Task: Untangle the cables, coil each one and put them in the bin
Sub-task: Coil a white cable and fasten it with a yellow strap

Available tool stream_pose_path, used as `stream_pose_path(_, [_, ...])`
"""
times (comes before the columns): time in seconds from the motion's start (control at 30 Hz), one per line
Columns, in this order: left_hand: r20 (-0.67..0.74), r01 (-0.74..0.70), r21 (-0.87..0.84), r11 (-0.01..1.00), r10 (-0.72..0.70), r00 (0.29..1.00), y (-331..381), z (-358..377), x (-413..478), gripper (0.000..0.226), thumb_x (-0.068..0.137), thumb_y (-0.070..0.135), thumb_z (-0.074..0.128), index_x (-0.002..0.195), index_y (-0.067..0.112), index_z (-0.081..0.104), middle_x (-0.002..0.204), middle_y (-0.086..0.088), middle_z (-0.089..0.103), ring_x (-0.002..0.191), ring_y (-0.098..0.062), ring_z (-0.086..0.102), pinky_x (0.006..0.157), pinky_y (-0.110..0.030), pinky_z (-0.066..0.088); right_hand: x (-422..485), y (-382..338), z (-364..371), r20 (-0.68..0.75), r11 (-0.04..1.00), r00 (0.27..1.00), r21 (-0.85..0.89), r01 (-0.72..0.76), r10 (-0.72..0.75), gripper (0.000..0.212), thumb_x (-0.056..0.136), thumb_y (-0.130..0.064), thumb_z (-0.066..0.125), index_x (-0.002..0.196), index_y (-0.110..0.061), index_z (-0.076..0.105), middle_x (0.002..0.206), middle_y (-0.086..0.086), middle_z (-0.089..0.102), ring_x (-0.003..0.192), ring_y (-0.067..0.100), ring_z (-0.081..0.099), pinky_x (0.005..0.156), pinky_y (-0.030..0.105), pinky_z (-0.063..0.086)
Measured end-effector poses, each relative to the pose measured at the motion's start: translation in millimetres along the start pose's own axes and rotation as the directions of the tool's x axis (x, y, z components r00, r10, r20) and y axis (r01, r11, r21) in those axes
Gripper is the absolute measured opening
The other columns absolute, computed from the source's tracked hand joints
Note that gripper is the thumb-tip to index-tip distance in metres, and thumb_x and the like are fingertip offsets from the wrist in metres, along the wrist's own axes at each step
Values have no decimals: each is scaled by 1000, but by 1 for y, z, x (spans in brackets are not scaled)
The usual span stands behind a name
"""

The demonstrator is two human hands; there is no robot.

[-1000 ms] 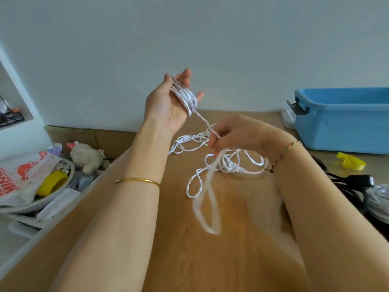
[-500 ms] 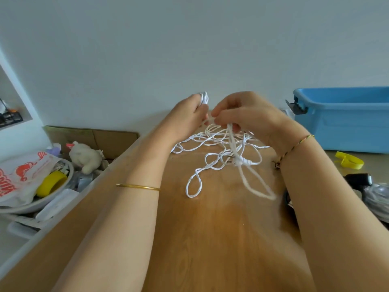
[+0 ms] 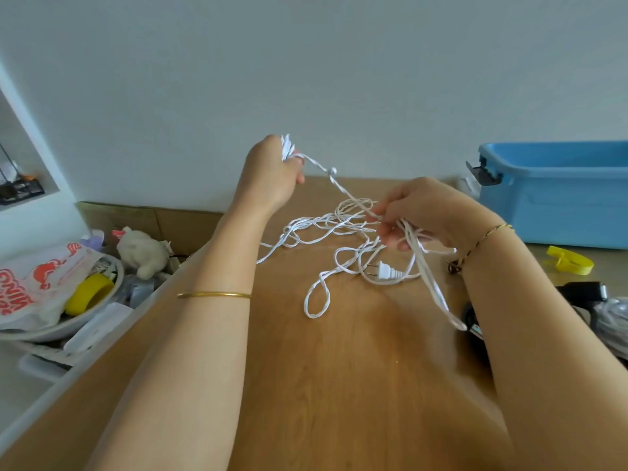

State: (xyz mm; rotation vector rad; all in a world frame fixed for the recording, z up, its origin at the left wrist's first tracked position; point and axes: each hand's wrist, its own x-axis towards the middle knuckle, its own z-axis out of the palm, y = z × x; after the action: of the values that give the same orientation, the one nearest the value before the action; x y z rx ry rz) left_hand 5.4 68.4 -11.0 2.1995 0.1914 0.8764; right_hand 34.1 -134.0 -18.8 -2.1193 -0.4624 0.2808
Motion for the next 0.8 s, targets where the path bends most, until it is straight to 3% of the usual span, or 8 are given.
stream_pose_path(0.13, [106,47,33,998,-51,993,2,8,-4,32,90,11,49,58,15,52,72,-15,62,59,-23,48,66,-41,45,-3,-11,5,125,863,992,-498,86,-27,24,82,-1,59,78,-20,74,76,2,69,65,14,58,69,26,49])
stream_pose_path(0.2, [209,20,90,996,-38,977,4,13,-8,35,93,13,49,59,12,53,63,-4,55,58,-19,47,67,-33,42,-4,-18,11,139,831,985,-532,161,-102,20,82,-11,61,91,-20,76,74,-4,64,64,10,53,64,22,44])
stream_pose_path(0.3, [261,-43,150,988,3,965,8,17,-9,29,94,13,48,66,10,54,58,3,52,54,-15,46,64,-29,39,-7,-23,14,120,938,971,-258,233,-208,21,78,-26,63,94,-19,75,91,-2,72,93,17,65,92,30,49])
stream_pose_path(0.4, [285,-56,152,987,10,959,12,20,-9,25,89,10,50,65,14,51,55,4,53,50,-12,46,54,-27,34,-11,-27,15,162,952,941,120,280,-297,24,82,-30,65,87,-7,71,83,8,74,96,23,67,99,37,46])
stream_pose_path(0.5, [302,-72,188,980,12,953,13,21,-14,27,90,9,47,63,13,52,63,-2,61,55,-15,50,55,-27,38,-7,-28,16,-52,945,947,67,321,-317,20,90,-22,60,74,-10,57,50,1,63,70,29,68,74,33,52])
stream_pose_path(0.57, [323,-84,202,976,14,946,12,19,-16,29,89,11,49,60,14,53,67,-8,63,59,-23,53,62,-33,44,0,-25,14,-260,940,905,-25,342,-336,17,92,-18,56,78,-9,55,41,-3,53,46,18,62,56,29,46])
stream_pose_path(0.7, [482,-63,138,989,-12,876,10,17,-20,26,89,24,56,66,11,58,52,2,57,51,-21,50,59,-33,46,11,-19,7,-489,918,778,-182,351,-395,14,90,-22,54,82,-13,60,59,-7,46,64,27,60,64,39,50])
stream_pose_path(0.8, [632,92,-36,995,-49,774,14,9,-23,34,99,28,48,89,3,67,45,6,49,42,-14,42,51,-28,39,14,-11,2,-516,935,780,-203,290,-354,21,91,-28,50,74,-18,58,60,-9,45,60,17,49,67,40,49])
